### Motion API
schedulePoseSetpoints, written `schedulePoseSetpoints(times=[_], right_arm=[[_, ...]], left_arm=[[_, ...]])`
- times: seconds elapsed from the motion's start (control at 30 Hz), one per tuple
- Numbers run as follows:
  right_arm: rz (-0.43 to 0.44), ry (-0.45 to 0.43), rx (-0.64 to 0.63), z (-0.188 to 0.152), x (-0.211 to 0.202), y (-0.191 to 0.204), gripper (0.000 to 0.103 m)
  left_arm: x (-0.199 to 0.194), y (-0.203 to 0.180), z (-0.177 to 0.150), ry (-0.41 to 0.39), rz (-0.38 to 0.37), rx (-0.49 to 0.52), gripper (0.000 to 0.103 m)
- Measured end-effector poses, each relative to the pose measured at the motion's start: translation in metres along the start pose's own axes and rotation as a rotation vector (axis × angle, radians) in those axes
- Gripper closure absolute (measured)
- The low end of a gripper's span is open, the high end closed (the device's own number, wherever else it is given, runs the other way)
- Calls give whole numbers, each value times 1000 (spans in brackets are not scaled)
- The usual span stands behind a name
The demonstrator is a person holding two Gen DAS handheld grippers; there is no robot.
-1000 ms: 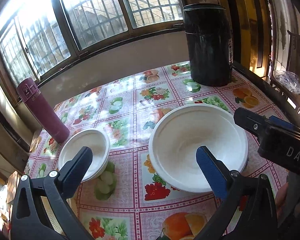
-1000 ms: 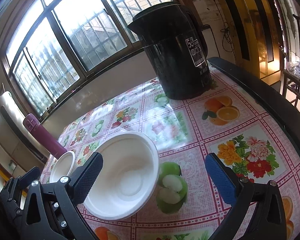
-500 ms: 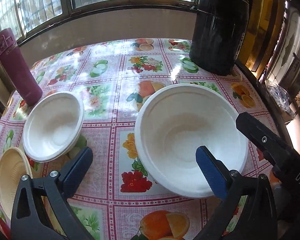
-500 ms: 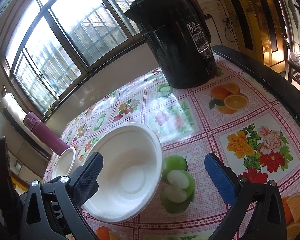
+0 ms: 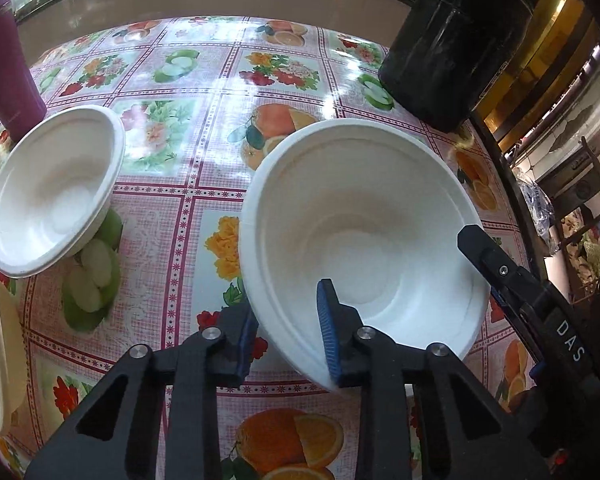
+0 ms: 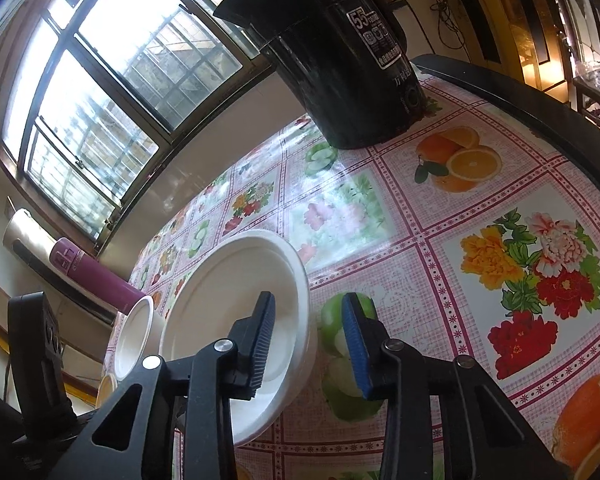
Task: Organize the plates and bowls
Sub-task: 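Close both grippers on the white bowl rim and lift it, then carry the white bowl with both grippers to the red plate stack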
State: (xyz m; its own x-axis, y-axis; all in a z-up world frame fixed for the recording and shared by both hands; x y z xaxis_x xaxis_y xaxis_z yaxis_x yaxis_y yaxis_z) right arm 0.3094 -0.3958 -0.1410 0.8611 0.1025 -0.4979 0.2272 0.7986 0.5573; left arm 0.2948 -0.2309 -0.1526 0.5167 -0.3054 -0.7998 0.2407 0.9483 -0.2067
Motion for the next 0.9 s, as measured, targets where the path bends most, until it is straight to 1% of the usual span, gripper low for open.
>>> schedulePoseSetpoints(times=[0.03,0.1,0.2,0.27,0.4,0.47,0.57,0.67,0.8,0.9], right_arm=[[-5,1,-6,0,0,0,74],[-12,8,-14,-3,1,1,84],[-11,26,-5,-7,3,1,86],[-14,28,-3,-8,3,0,88],[1,43,17,-11,0,2,88],[8,60,32,-15,-2,3,88],[35,97,83,-24,-6,5,88],[70,128,134,-32,-13,9,88],[119,161,188,-49,-30,19,88],[149,170,208,-63,-47,27,88]], left_arm=[[0,-1,0,1,-9,-2,85],[0,-3,-1,3,-22,-4,86],[0,-2,-1,10,-44,-17,91],[-1,0,-3,15,-52,-26,92],[-8,2,-7,16,-54,-28,92],[-14,3,-9,4,-49,-24,92],[-26,8,-12,-19,-32,-2,92],[-39,17,-18,-31,-34,-9,92],[-59,30,-31,-55,-24,-7,92],[-75,40,-47,-66,-17,-3,92]])
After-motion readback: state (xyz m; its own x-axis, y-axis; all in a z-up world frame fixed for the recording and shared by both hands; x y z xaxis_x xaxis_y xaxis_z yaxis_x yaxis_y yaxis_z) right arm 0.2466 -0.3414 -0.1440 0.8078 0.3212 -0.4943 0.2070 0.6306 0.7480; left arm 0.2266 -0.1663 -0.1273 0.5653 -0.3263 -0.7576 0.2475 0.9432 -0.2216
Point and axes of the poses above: each gripper's, at about its wrist camera, not at the fingertips, and x roughly the way its jaws point, y to its left, z to its top, the point moved 9 cm from there along x, roughly the way its jaws point, and after that the axes turned 9 degrees about -y, right-handed, at the moved point
